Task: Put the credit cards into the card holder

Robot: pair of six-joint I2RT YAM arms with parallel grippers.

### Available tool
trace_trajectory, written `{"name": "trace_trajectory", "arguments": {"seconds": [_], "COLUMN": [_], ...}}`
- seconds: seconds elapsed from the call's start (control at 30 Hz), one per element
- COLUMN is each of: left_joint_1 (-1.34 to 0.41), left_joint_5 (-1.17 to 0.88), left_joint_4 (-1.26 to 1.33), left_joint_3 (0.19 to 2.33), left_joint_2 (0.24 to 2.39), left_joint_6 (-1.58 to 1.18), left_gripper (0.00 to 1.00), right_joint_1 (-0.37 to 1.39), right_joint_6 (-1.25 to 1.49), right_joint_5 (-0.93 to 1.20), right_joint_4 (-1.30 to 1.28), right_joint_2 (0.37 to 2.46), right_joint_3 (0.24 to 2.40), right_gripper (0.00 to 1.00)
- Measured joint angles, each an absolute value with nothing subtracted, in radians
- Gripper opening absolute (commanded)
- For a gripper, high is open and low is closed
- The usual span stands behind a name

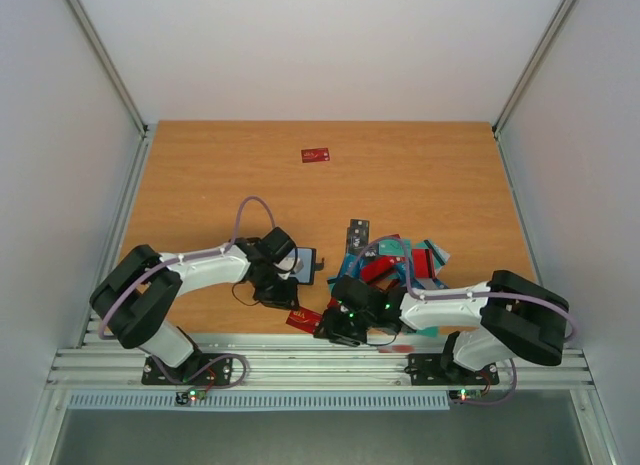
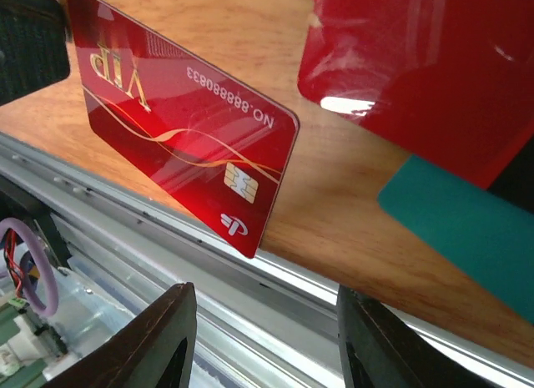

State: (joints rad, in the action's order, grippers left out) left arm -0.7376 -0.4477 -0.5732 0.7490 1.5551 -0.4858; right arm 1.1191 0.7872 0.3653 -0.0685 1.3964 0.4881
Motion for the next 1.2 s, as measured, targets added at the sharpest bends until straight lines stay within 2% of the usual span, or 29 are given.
{"name": "trace_trajectory", "arguments": {"seconds": [0.73,1.2], "left_joint_1": [-0.76,-0.779], "left_joint_5": [-0.514,-0.537], "left_joint_4": [-0.557,-0.556], "left_joint_3": [0.728,0.72], "left_joint_2": [1.555,1.555], "left_joint_6": [-0.489,-0.501], "left_gripper": [0.24,0.23], "right_joint_1": [1.134,1.14], "right_joint_6": [0.914,0.995], "right_joint_5": [0.397,0.405], "right_joint_4": [0.281,0.662], "right_joint_2": [1.501,1.581], "right_joint_3": [0.394,0.269], "right_gripper": [0.47,0.37]}}
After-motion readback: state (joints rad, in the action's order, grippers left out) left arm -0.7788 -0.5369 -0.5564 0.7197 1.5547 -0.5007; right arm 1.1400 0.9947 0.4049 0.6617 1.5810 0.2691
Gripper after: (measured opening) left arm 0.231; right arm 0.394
